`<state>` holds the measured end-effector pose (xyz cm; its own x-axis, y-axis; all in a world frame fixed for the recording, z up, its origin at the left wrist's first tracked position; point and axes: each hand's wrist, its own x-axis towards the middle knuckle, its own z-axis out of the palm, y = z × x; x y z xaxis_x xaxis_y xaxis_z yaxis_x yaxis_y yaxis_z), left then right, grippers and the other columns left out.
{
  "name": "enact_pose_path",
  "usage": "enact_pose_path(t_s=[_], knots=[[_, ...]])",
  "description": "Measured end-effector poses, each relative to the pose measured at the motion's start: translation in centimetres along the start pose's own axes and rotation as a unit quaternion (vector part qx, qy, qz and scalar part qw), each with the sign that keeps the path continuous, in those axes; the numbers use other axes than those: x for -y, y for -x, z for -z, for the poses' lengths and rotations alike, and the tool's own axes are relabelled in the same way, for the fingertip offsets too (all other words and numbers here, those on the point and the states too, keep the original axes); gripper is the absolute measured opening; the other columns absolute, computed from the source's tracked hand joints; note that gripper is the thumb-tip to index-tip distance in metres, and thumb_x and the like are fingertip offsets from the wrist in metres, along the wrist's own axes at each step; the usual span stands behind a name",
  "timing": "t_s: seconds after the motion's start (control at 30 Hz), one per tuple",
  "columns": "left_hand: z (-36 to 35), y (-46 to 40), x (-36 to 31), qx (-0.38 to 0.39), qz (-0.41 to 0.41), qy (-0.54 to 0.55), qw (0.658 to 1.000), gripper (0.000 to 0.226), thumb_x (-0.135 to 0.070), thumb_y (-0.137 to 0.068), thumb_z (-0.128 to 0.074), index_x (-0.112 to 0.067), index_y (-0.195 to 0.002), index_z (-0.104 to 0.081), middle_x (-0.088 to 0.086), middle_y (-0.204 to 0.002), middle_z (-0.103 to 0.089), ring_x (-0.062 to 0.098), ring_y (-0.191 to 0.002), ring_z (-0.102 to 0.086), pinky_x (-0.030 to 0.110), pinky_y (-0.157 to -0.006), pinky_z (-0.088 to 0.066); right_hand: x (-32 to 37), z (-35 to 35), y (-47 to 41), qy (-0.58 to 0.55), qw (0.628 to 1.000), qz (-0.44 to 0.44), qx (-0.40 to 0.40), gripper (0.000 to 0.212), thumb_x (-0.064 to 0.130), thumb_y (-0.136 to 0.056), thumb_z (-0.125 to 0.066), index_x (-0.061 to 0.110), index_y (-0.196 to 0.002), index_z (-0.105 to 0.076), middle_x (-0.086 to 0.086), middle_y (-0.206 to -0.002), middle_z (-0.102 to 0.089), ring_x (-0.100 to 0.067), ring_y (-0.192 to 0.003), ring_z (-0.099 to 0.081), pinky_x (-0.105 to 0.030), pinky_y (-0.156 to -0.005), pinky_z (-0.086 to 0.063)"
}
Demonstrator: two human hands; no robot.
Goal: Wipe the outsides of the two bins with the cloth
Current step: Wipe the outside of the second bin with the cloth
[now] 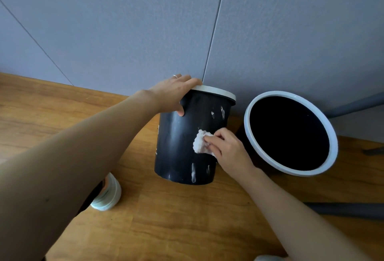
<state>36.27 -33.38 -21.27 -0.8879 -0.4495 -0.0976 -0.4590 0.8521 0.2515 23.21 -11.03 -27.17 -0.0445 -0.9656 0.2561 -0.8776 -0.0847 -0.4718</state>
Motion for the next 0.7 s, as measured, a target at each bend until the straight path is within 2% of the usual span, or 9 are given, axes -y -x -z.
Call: enact_pose_path(t_s=[0.1, 0.23, 0.3, 0.37, 0.47, 0.53, 0.6, 0.7], knots=[[0.2, 0.1, 0.0, 0.003, 0.000, -0.010, 1.000, 0.097, -0.022, -0.061, -0.089, -0.024, -0.139, -0.032, 0.002, -0.124, -0.049, 0.026, -0.112, -0.043, 0.036, -0.092, -0.039, 0.2, 0.5, -1.2, 0.000, 1.000, 0.000, 0.007, 0.019, 0.001, -0.088, -0.066, 0.003, -0.106, -0.071, -0.011, -0.088, -0.056, -0.024, -0.079, -0.055, -0.039, -0.067, -0.052], [0.1, 0.0, -0.1, 0.006, -0.006, -0.022, 1.000, 0.099, -0.022, -0.061, -0.089, -0.022, -0.140, -0.030, 0.004, -0.125, -0.049, 0.027, -0.114, -0.043, 0.039, -0.093, -0.041, -0.1, 1.2, -3.7, 0.004, 0.997, -0.046, -0.060, 0.023, 0.004, -0.089, -0.065, 0.004, -0.111, -0.070, -0.012, -0.090, -0.055, -0.026, -0.083, -0.056, -0.042, -0.070, -0.051], [0.2, -0.1, 0.0, 0.009, -0.008, -0.026, 1.000, 0.100, -0.022, -0.060, -0.090, -0.022, -0.140, -0.030, 0.004, -0.125, -0.049, 0.027, -0.113, -0.043, 0.040, -0.093, -0.041, 0.2, 1.1, -3.9, 0.011, 0.997, -0.043, -0.065, 0.023, 0.004, -0.089, -0.065, 0.003, -0.111, -0.070, -0.012, -0.089, -0.055, -0.027, -0.082, -0.055, -0.042, -0.070, -0.051], [0.2, 0.0, 0.3, 0.011, -0.008, -0.021, 1.000, 0.102, -0.021, -0.060, -0.090, -0.024, -0.141, -0.029, 0.003, -0.125, -0.049, 0.027, -0.113, -0.042, 0.038, -0.092, -0.040, 0.7, 0.5, -2.7, 0.013, 0.999, -0.007, -0.038, 0.022, 0.003, -0.088, -0.066, 0.004, -0.109, -0.071, -0.012, -0.088, -0.054, -0.025, -0.080, -0.054, -0.041, -0.067, -0.052], [0.4, 0.1, 0.5, 0.006, -0.014, -0.024, 1.000, 0.107, -0.019, -0.062, -0.089, -0.031, -0.146, -0.023, 0.002, -0.123, -0.047, 0.026, -0.112, -0.042, 0.035, -0.089, -0.039, 1.4, -0.6, 0.4, 0.031, 0.995, 0.066, 0.062, 0.021, 0.001, -0.086, -0.067, 0.005, -0.106, -0.070, -0.010, -0.089, -0.056, -0.022, -0.078, -0.054, -0.034, -0.063, -0.056], [0.5, 0.1, 0.4, 0.001, -0.022, -0.032, 0.999, 0.108, -0.020, -0.063, -0.088, -0.033, -0.147, -0.021, 0.002, -0.123, -0.047, 0.026, -0.112, -0.042, 0.035, -0.088, -0.039, 1.4, -0.9, 1.4, 0.033, 0.992, 0.076, 0.099, 0.020, 0.003, -0.088, -0.066, 0.006, -0.107, -0.070, -0.009, -0.092, -0.056, -0.020, -0.081, -0.054, -0.032, -0.062, -0.056], [0.6, 0.0, 0.4, 0.000, -0.024, -0.036, 0.999, 0.108, -0.020, -0.064, -0.088, -0.033, -0.148, -0.021, 0.002, -0.123, -0.046, 0.026, -0.111, -0.041, 0.034, -0.087, -0.038, 0.9, -0.8, 0.8, 0.037, 0.995, 0.064, 0.070, 0.019, 0.002, -0.087, -0.066, 0.005, -0.105, -0.070, -0.010, -0.091, -0.056, -0.022, -0.080, -0.054, -0.034, -0.063, -0.055], [0.6, 0.0, 0.2, 0.002, -0.020, -0.049, 0.999, 0.107, -0.021, -0.065, -0.087, -0.031, -0.148, -0.021, 0.003, -0.123, -0.046, 0.026, -0.112, -0.042, 0.035, -0.089, -0.038, 0.5, -0.2, -1.4, 0.027, 0.999, 0.010, -0.014, 0.017, 0.003, -0.090, -0.062, 0.004, -0.105, -0.070, -0.010, -0.089, -0.054, -0.023, -0.079, -0.052, -0.035, -0.065, -0.052]])
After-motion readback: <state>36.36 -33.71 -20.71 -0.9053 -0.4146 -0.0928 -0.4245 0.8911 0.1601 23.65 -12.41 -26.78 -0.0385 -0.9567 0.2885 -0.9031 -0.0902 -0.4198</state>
